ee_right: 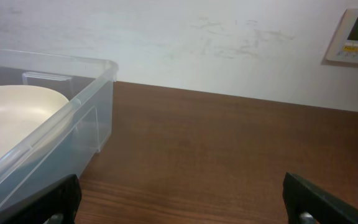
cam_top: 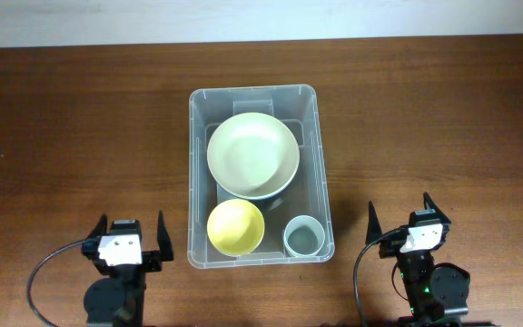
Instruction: Pack container
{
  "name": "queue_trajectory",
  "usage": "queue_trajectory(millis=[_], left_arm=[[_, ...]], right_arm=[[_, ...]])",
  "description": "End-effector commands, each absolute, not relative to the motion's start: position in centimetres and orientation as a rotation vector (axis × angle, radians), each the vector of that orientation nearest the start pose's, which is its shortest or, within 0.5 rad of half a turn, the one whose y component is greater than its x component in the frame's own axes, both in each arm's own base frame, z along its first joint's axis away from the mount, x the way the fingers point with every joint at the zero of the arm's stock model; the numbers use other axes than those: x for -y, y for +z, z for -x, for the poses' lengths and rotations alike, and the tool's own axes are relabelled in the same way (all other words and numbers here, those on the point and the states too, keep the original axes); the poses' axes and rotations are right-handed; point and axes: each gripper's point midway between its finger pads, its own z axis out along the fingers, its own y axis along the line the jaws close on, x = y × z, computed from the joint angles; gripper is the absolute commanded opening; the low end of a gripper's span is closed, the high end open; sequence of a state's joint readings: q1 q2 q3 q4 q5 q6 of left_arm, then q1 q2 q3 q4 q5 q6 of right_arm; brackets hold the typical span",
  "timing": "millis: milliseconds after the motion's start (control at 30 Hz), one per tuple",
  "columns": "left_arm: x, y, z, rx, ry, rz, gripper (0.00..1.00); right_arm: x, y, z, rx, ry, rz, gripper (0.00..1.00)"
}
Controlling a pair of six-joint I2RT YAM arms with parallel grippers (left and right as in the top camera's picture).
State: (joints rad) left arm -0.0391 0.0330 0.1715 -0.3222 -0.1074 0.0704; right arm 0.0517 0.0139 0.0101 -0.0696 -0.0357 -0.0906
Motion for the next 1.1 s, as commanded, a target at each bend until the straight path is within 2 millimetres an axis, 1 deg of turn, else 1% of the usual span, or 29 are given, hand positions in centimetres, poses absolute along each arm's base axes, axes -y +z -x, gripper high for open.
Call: queue_trajectory(millis=[0,133,233,433,567,767,867,967,1067], left_arm=[[0.8,17.2,-23.8,-1.674,0.126,-0.200,0.99],[1.4,17.6,-24.3,-1.598,0.138,-0.261,0.99],[1.5,17.3,-24.6,-1.564,0.139,-0.263,0.99],[1.7,15.8,-24.5,-1.620,0.141,-0.292,0.99],[1.4,15.7,-24.6,-1.625,0.158,-0.282,0.99],[1.4,15.7,-24.6,-1.624,0.156,-0.282,0.99],[1.3,15.7,-24.6,-1.627,0.145,-0.259,0.99],[0.4,15.7,-24.6,-1.642,0.120,-0.144,0.99],[-0.2,15.7,-24.6,-1.643,0.123,-0.094,0.99]], right_arm=[[-1.9,15.7,-24.5,-1.636,0.000,0.154,0.99],[-1.9,15.7,-24.5,-1.636,0.000,0.154,0.99],[-1.9,15.7,-24.5,-1.636,0.000,0.154,0.99],[-1.9,15.7,-24.5,-1.636,0.000,0.154,0.99],[-1.9,15.7,-24.5,-1.636,0.000,0.154,0.99],[-1.9,15.7,-24.5,-1.636,0.000,0.154,0.99],[-1.9,15.7,-24.5,-1.636,0.000,0.154,0.99],[-1.9,15.7,-24.5,-1.636,0.000,0.154,0.99],[-1.9,15.7,-24.5,-1.636,0.000,0.154,0.99]])
